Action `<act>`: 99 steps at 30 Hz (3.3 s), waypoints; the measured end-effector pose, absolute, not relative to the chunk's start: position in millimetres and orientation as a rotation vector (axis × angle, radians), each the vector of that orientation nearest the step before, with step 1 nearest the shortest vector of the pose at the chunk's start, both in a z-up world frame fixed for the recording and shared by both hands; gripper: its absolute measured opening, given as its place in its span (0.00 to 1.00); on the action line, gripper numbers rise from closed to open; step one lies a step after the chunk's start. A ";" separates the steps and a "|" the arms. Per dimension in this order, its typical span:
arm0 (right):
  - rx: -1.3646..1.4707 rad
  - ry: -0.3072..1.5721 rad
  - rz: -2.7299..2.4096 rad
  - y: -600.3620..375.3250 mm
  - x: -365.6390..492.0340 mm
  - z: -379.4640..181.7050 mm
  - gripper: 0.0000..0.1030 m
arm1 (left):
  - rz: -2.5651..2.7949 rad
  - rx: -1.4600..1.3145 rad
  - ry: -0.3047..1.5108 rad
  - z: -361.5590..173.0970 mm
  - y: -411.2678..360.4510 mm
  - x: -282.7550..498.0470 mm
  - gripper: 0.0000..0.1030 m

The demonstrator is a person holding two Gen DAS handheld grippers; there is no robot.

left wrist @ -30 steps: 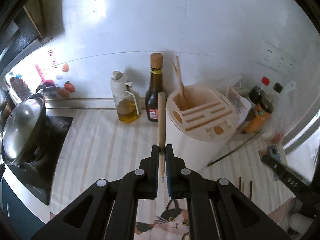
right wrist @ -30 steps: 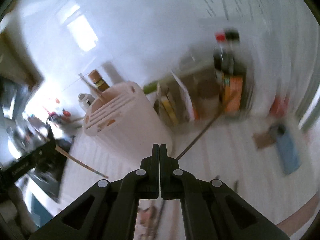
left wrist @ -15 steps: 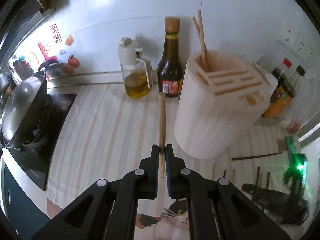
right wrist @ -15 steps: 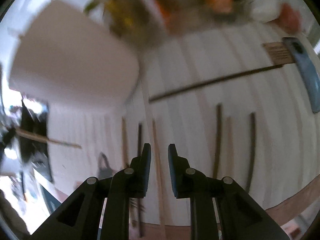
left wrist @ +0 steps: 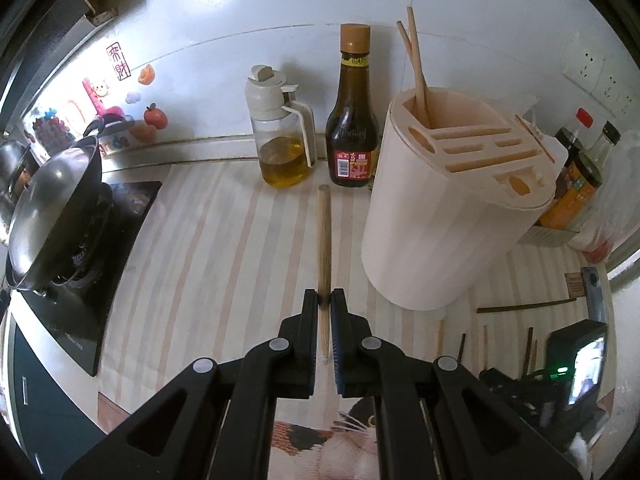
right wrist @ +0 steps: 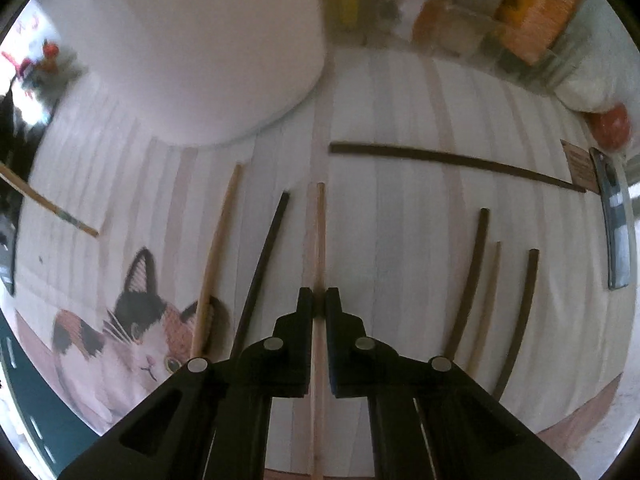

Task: Organize utensils
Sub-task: 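Lower the left tool's chopstick into the cream holder while the right tool lowers its chopstick there, then open both grippers over the holder and move both tools back to the mat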

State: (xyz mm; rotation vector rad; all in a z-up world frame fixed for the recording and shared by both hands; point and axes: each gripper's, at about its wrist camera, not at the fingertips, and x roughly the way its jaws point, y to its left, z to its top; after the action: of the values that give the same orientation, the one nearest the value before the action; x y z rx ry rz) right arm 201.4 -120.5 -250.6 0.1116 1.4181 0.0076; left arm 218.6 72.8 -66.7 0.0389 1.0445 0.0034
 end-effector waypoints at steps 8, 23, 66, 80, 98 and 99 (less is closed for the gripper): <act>0.211 1.216 0.027 -145.0 180.4 -196.9 0.06 | -0.021 0.044 1.031 -57.7 67.6 214.0 0.04; 0.253 0.878 0.029 -150.9 168.0 -102.9 0.06 | -0.063 0.034 0.950 -16.4 67.4 208.2 0.04; 0.247 0.539 0.180 -130.1 376.6 21.3 0.06 | -0.153 -0.091 0.871 55.0 39.2 340.6 0.08; 0.334 0.665 0.125 -185.4 319.8 26.1 0.70 | -0.027 -0.072 0.774 64.5 61.6 297.4 1.00; 0.346 0.970 -0.163 -257.3 179.5 -84.8 0.93 | -0.063 0.105 1.065 -73.2 14.5 215.6 1.00; 0.343 1.003 -0.167 -259.0 175.5 -94.7 0.85 | -0.069 0.118 1.090 -83.9 10.4 212.4 1.00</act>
State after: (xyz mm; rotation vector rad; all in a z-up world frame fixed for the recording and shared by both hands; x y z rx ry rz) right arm 175.5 -259.0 -94.7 0.3429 1.0034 -0.1673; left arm 212.4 10.4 -83.9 0.1185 1.0902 -0.0693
